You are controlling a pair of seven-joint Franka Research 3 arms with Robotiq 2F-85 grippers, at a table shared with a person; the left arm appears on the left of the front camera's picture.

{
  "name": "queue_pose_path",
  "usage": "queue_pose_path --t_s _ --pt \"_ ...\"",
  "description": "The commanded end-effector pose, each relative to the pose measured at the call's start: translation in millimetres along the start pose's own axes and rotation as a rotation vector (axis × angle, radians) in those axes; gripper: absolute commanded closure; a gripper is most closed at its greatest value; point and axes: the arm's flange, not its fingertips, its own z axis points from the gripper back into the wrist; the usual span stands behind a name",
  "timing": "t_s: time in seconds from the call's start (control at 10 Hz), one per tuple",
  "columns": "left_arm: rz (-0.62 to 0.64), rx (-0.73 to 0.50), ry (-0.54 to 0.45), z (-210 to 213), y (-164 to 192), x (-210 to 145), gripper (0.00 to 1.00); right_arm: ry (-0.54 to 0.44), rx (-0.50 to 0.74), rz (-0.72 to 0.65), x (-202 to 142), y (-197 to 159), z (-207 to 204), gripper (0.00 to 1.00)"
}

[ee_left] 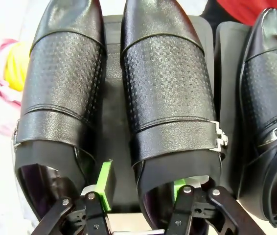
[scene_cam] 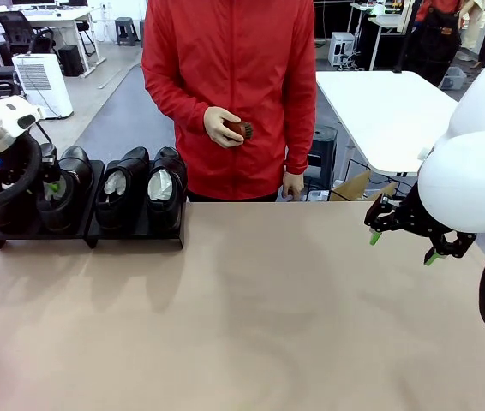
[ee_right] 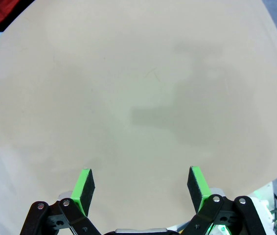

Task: Organize the shoes by placing them on the stand.
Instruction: Place the Shoe from the middle of the table onto the Shoes Stand.

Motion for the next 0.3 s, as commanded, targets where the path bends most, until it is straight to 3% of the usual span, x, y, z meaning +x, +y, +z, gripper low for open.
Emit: queue_pose_path --t_s 0.0,0.2 --pt "-0.004 0.004 -0.005 0.3 3.9 0.8 0.43 -0.002 0.001 0.013 1.6 0.3 1.4 0.00" --pt "-0.004 0.004 -0.005 0.3 3.9 0.8 0.43 -0.002 0.001 0.013 1.6 0.3 1.4 0.00"
